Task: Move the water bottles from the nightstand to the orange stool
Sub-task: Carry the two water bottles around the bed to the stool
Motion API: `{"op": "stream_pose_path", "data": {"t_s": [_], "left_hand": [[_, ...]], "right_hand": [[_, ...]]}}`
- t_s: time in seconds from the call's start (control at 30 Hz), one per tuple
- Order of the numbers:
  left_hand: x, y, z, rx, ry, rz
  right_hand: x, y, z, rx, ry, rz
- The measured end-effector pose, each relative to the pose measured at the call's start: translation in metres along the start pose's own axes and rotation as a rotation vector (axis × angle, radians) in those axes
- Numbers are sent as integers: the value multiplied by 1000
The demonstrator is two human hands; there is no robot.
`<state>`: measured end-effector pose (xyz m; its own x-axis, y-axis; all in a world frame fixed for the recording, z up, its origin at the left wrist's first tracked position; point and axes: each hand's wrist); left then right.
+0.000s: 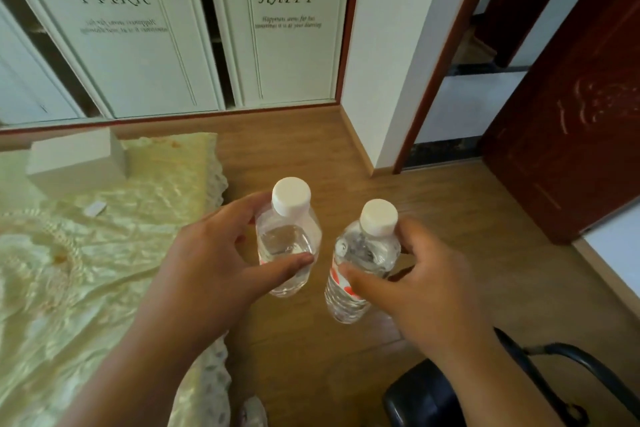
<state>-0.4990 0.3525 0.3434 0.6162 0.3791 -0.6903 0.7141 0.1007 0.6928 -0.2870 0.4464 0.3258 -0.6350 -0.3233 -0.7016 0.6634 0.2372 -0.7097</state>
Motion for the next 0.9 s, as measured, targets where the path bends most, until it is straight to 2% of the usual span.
{"op": "stream_pose_path", "data": {"t_s": [0.43,0.73,0.9], "left_hand": [[-44,-41,-38,124,-30,78],[-91,-87,-42,119,1,83],[-111,-114,-34,53,45,67]], "right_hand": [[24,-56,-9,31,165,101],[68,-107,-31,-38,158,40],[95,-126,-44,-88,87,55]]}}
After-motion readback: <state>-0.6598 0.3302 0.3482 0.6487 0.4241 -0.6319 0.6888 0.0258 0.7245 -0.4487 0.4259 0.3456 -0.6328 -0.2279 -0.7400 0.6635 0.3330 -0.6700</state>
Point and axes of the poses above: each hand's wrist, its own z-axis away from the middle knuckle, its own x-axis out of the palm, y = z × x, and after that the axes turned 4 degrees about x, right-handed
